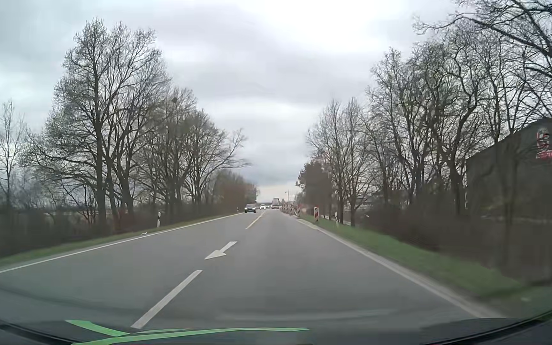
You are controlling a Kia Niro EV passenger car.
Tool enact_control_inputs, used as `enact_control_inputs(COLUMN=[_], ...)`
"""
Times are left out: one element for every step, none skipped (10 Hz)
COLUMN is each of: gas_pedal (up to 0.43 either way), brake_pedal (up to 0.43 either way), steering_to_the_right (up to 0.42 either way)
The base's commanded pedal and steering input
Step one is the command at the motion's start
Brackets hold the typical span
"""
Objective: Follow the waypoints while adhering to traffic rules and regulations
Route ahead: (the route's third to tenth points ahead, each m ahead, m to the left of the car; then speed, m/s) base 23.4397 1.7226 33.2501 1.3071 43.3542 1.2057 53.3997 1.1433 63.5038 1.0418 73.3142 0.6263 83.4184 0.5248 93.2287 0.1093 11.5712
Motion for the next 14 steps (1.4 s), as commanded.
enact_control_inputs(gas_pedal=[0.067,0.079,0.098,0.11,0.11,0.118,0.118,0.118,0.118,0.11,0.11,0.098,0.098,0.098], brake_pedal=[0.0,0.0,0.0,0.0,0.0,0.0,0.0,0.0,0.0,0.0,0.0,0.0,0.0,0.0], steering_to_the_right=[0.004,0.004,0.004,0.004,0.003,0.002,0.001,0.0,-0.001,-0.001,-0.001,-0.001,-0.001,-0.002])
